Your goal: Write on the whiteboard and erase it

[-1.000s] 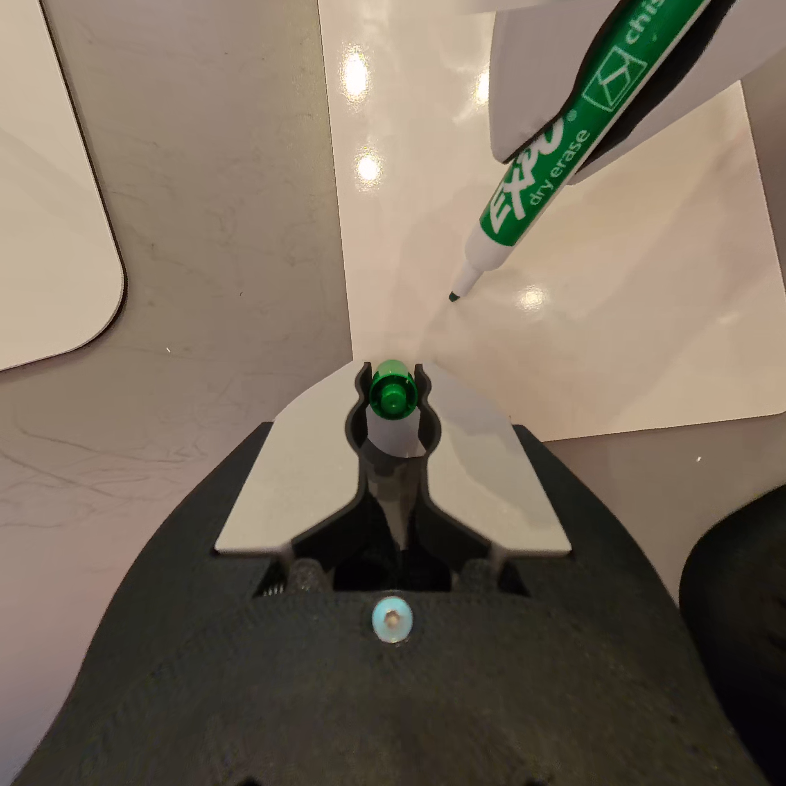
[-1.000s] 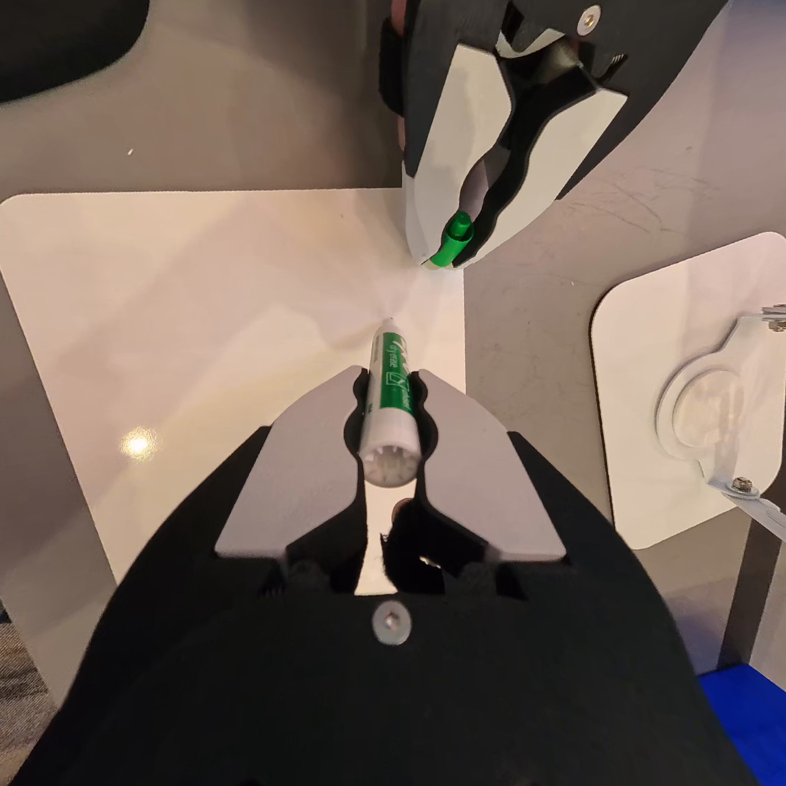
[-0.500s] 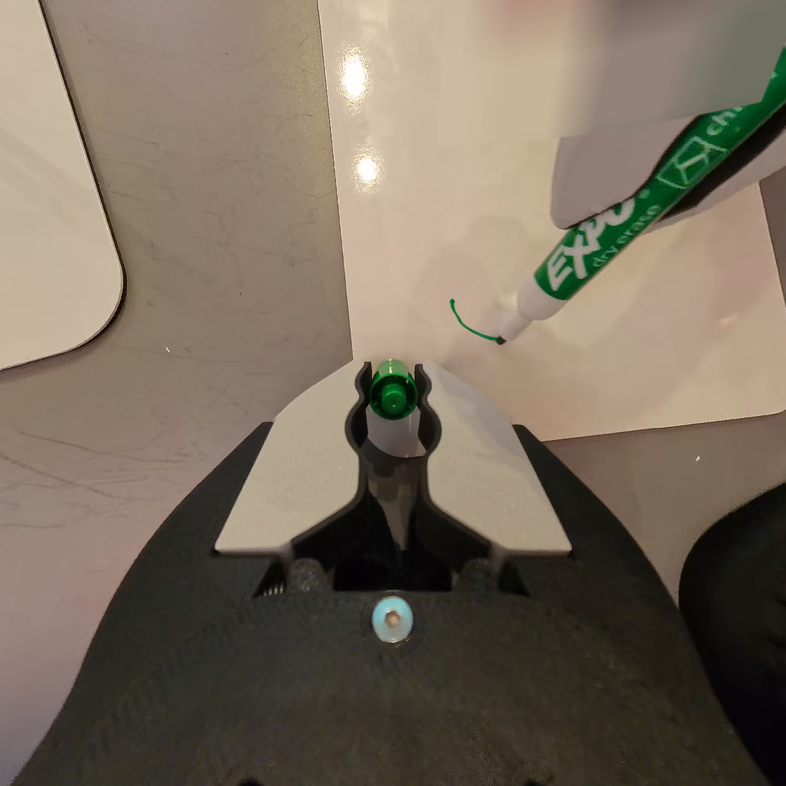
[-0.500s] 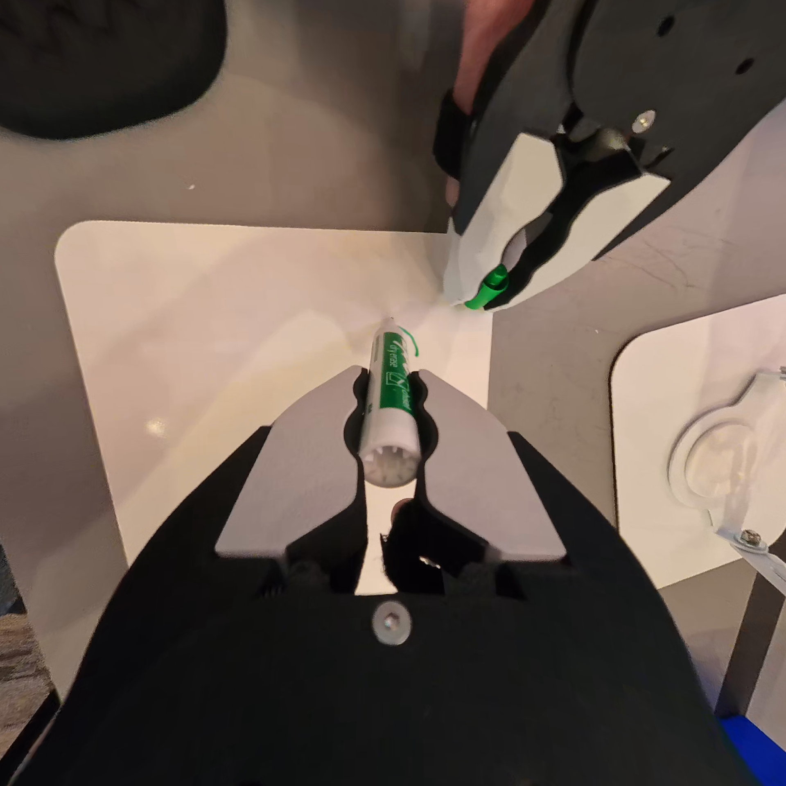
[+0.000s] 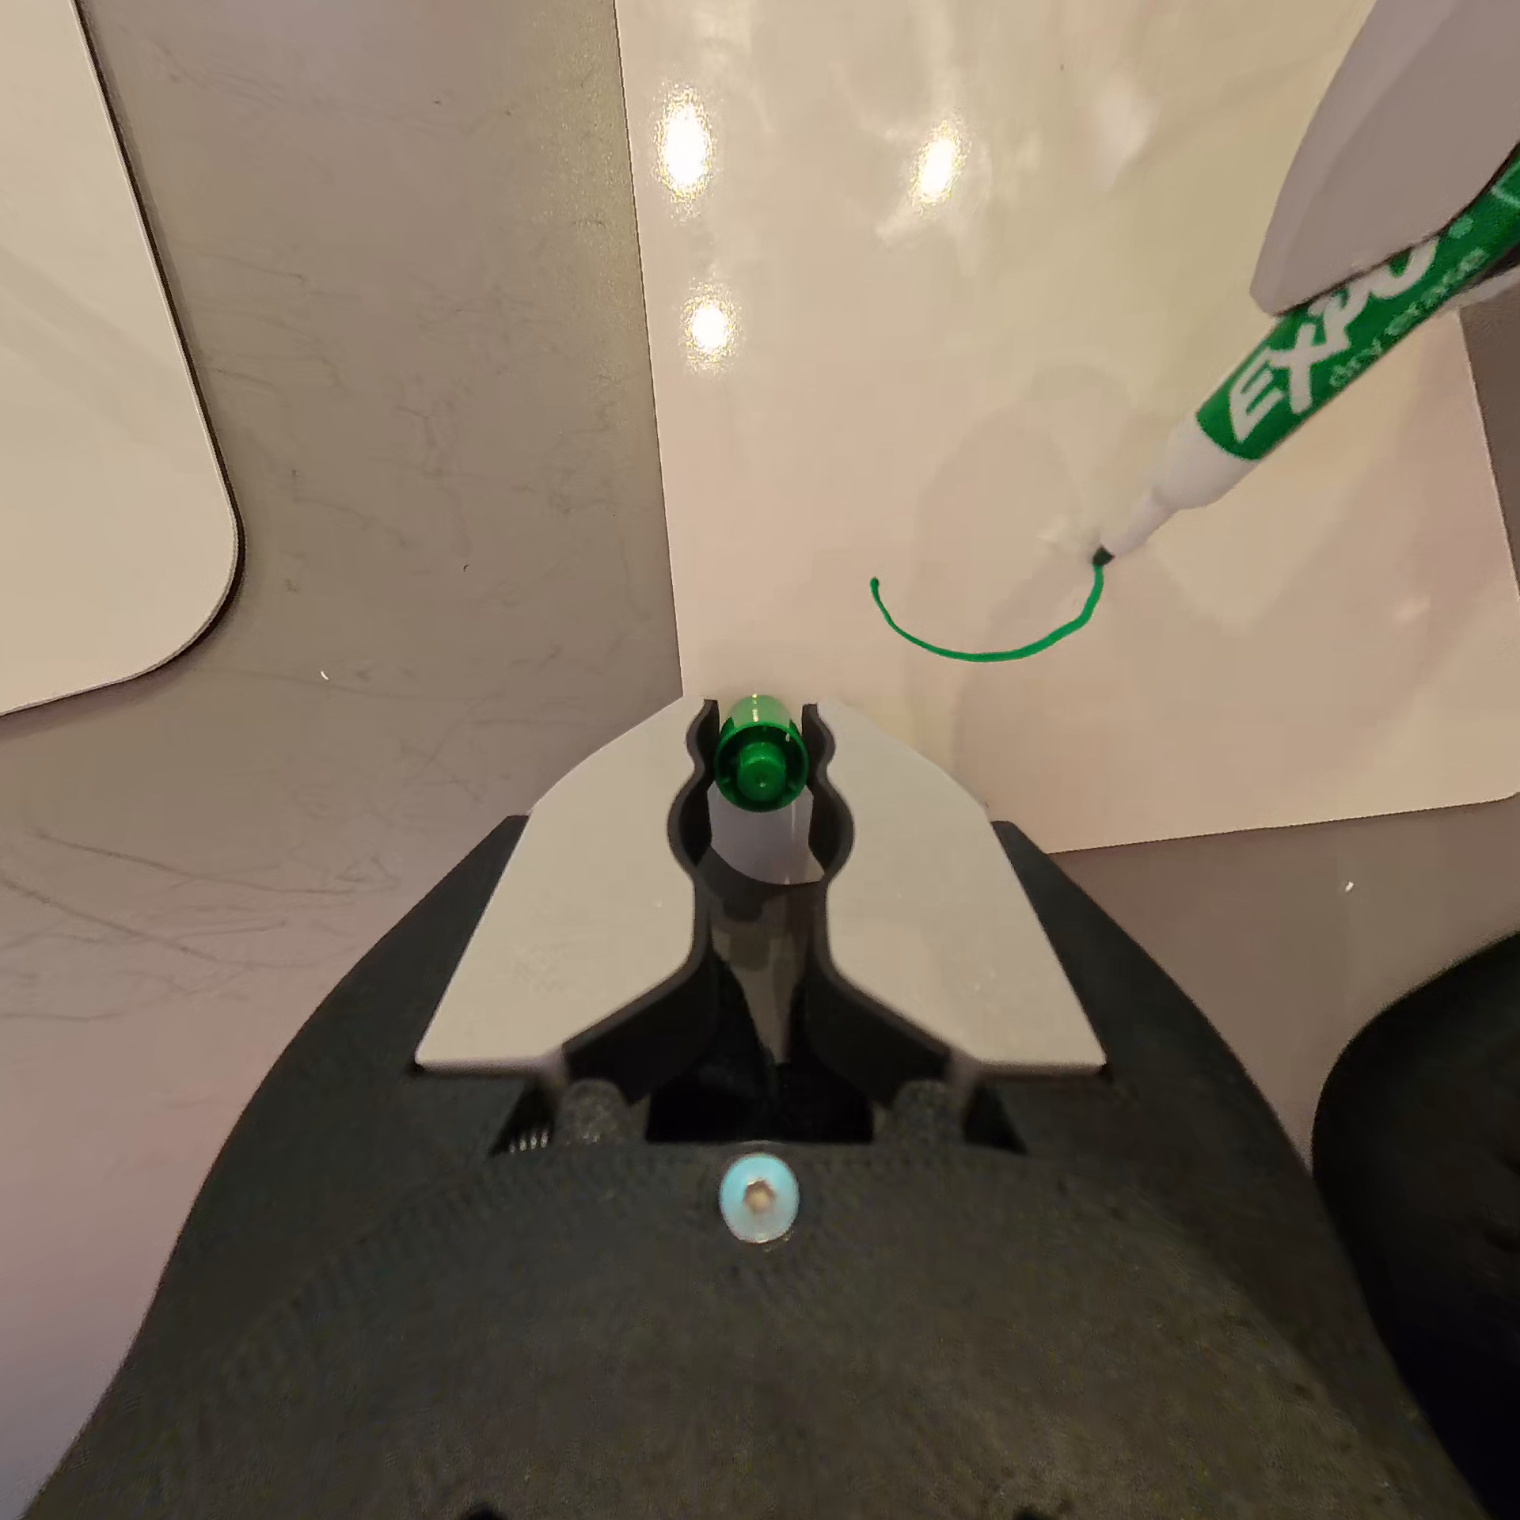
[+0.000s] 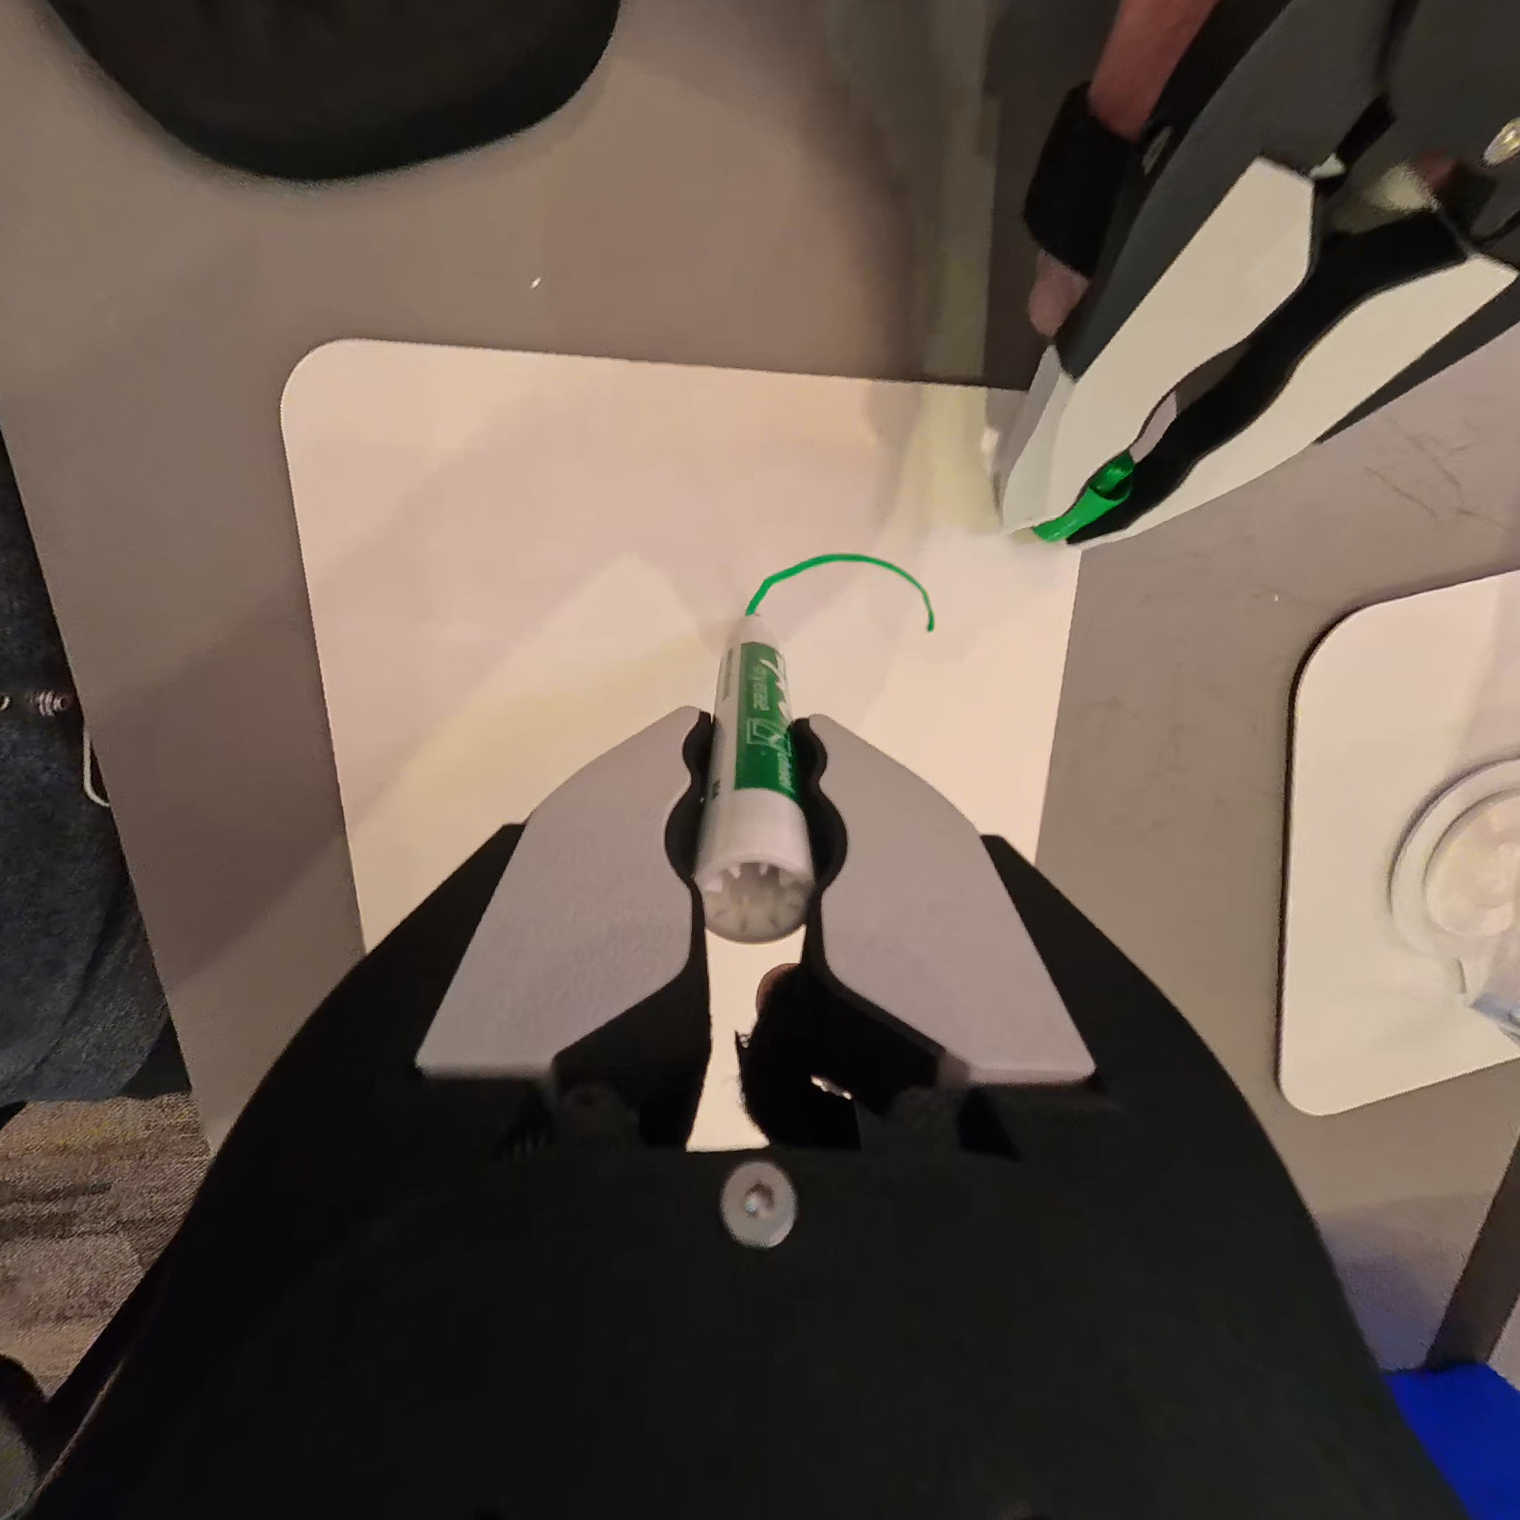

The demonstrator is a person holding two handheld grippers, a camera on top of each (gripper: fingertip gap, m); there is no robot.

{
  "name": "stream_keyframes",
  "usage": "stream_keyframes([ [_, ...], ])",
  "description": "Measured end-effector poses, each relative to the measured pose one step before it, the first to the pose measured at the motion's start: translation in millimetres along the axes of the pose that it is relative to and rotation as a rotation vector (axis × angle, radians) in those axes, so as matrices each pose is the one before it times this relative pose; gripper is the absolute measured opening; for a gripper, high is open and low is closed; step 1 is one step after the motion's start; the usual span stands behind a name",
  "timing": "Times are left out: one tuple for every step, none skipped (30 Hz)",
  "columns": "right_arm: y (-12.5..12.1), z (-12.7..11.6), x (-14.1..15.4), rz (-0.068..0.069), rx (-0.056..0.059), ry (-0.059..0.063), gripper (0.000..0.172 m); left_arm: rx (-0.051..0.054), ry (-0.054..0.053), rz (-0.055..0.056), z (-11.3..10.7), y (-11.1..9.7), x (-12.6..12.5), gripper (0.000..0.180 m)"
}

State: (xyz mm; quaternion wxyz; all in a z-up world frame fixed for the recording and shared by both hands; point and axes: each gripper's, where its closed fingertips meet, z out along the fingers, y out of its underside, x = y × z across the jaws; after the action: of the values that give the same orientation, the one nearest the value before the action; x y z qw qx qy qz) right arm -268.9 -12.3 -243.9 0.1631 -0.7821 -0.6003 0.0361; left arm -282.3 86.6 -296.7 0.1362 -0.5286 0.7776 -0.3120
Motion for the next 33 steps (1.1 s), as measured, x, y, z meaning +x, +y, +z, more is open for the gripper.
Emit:
stream_keyframes([
  [3.06,-1.07,-0.6,0.0043,-0.004,0.0023,0.02,-0.0001,0.0,-0.0002,-0.01,0.01,0.02,0.02],
  [2.84,-1.03,-0.58,0.0043,-0.0028,0.0008,0.02,0.0,0.0001,-0.0002,-0.03,0.02,-0.06,0.02],
  [2.99,-0.98,-0.01,0.0055,-0.0027,0.0014,0.02,0.0001,0.0001,-0.0003,0.06,-0.09,-0.01,0.02],
  [3.06,-0.86,0.49,0.0061,-0.0039,0.0019,0.02,0.0,0.0002,-0.0006,-0.03,0.02,-0.02,0.02],
  [3.14,-0.87,1.42,0.0035,-0.0051,0.0054,0.02,0.0002,0.0001,-0.0003,0.01,-0.02,0.04,0.02],
  [2.78,-0.64,1.9,0.0042,-0.004,0.0059,0.02,0.0,-0.0001,-0.0001,0.0,0.0,0.0,0.02],
  [2.32,-0.36,1.88,0.0061,-0.0022,0.0033,0.02,-0.0005,-0.0004,-0.0002,-0.03,0.06,-0.04,0.02],
  [2.2,-0.25,2.36,0.0056,-0.0024,0.0031,0.02,-0.0007,-0.0005,0.0,0.04,-0.01,-0.02,0.02],
  [2.29,-0.22,3.24,0.0023,-0.0037,0.0083,0.02,-0.0006,-0.0003,0.0,-0.01,0.06,0.05,0.02],
  [1.88,0.01,3.17,0.0033,-0.0028,0.0059,0.021,-0.0004,-0.0003,0.0003,-0.05,-0.09,-0.09,0.02],
  [1.26,0.1,2.63,0.0045,-0.0004,0.0012,0.021,0.0001,0.0001,-0.0001,0.08,0.05,0.01,0.02],
  [0.95,0.34,3.33,0.0022,-0.0013,0.0068,0.021,0.0004,0.0004,-0.0004,-0.01,-0.02,-0.01,0.02],
  [0.45,0.49,3.31,0.0012,-0.0012,0.0067,0.021,0.0001,0.0002,0.0,-0.07,-0.08,0.04,0.02],
  [-0.2,0.53,2.28,0.0005,0.0017,0.0004,0.021,0.0001,0.0003,-0.0001,-0.03,0.01,-0.05,0.02],
  [-0.64,0.7,2.62,0.0003,0.0025,0.0022,0.021,0.0006,0.0005,-0.0002,0.01,-0.06,-0.01,0.02],
  [-0.8,0.94,2.85,0.0003,0.0018,0.0044,0.021,0.0009,0.0007,-0.0005,0.02,0.06,-0.03,0.02],
  [-0.93,0.81,2.56,-0.0003,0.0022,0.0008,0.021,0.001,0.0007,-0.0007,-0.05,-0.01,0.0,0.02],
  [-0.99,0.8,2.82,-0.0005,0.001,0.0025,0.021,0.0008,0.0005,-0.0003,0.02,-0.08,0.0,0.02],
  [-0.98,0.99,2.9,-0.0007,0.0007,0.0036,0.02,0.0003,0.0003,-0.0001,-0.01,-0.02,-0.04,0.02],
  [-1.47,0.83,2.31,-0.0016,0.0022,0.0003,0.02,0.0,0.0001,-0.0001,0.0,0.0,0.01,0.02],
  [-1.66,1.05,2.32,-0.0024,0.0024,0.0025,0.02,0.0,0.0,-0.0001,0.0,0.0,0.01,0.02],
  [-1.91,1.01,1.83,-0.0015,0.0029,0.0003,0.02,0.0003,0.0003,-0.0002,0.02,-0.04,0.04,0.02],
  [-1.79,1.01,1.74,-0.003,0.002,0.0005,0.02,0.0004,0.0003,0.0,-0.01,-0.03,-0.05,0.02],
  [-1.88,0.86,1.34,-0.0038,0.002,0.0002,0.02,0.0004,0.0005,-0.0001,-0.06,0.04,0.02,0.02],
  [-2.05,0.88,1.02,-0.0037,0.0021,-0.001,0.02,0.0009,0.0008,-0.0004,-0.06,0.01,-0.01,0.02],
  [-2.07,0.83,0.62,-0.004,0.0022,-0.0019,0.02,0.0011,0.001,-0.0006,0.08,-0.03,-0.03,0.02],
  [-1.92,0.77,0.67,-0.0036,0.0019,-0.001,0.02,0.0007,0.0007,-0.0002,0.01,-0.06,0.01,0.02],
  [-1.8,0.6,0.55,-0.0035,0.002,-0.0008,0.02,0.0003,0.0003,0.0,-0.07,0.06,-0.01,0.02],
  [-1.83,0.8,0.43,-0.0038,0.0032,0.0005,0.02,0.0001,0.0001,0.0003,0.01,-0.01,-0.01,0.02],
  [-1.41,0.67,0.59,-0.0015,0.0019,0.0015,0.02,-0.0002,0.0001,-0.0001,-0.01,0.02,0.02,0.02],
  [-0.97,0.26,0.2,-0.0019,-0.0003,-0.0018,0.021,-0.0003,-0.0001,0.0003,0.07,-0.06,0.02,0.02],
  [-0.79,0.13,-0.19,-0.0039,-0.0002,-0.0033,0.021,-0.0002,-0.0001,0.0004,-0.01,0.03,-0.05,0.02],
  [-0.73,0.25,-0.06,-0.0014,0.0012,-0.0006,0.02,-0.0001,0.0001,0.0,0.0,0.01,0.02,0.02],
])
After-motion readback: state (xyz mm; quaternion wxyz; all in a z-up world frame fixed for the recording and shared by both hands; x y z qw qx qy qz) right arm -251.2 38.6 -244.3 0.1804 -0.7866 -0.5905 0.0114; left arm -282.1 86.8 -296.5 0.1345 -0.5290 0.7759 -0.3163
